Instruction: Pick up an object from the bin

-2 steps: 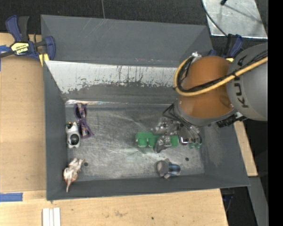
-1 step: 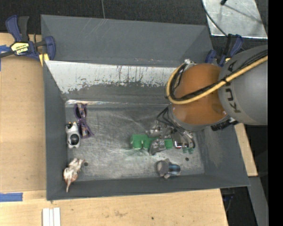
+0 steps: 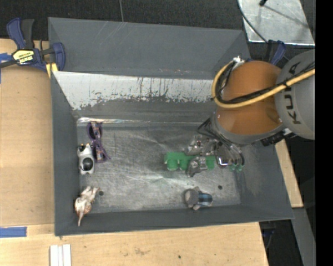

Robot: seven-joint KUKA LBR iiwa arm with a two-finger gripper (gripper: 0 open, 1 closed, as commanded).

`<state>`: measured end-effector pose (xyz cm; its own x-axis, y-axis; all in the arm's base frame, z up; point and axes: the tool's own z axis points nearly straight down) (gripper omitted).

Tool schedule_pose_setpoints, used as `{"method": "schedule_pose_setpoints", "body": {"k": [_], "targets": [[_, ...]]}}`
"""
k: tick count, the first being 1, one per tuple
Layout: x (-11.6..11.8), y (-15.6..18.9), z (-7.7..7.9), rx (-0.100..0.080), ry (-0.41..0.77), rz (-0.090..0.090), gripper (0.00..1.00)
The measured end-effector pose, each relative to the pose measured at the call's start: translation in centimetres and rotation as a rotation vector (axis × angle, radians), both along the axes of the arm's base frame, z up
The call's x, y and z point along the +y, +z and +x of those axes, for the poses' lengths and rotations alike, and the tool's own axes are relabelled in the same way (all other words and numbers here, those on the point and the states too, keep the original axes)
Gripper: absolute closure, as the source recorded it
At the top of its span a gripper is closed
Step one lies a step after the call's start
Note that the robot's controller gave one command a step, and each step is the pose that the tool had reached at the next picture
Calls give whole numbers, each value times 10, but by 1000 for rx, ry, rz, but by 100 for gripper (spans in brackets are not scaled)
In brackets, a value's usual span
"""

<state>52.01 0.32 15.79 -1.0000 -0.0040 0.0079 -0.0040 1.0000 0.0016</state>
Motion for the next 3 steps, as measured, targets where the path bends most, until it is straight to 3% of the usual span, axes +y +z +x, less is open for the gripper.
{"method": "schedule_pose_setpoints", "body": {"k": [1,2,3], "targets": [[10,-13,2,-24,11,-3,100],[-11,9,-15,2,19,-1,100],[4,-3,1,-26,18,-4,100]]}}
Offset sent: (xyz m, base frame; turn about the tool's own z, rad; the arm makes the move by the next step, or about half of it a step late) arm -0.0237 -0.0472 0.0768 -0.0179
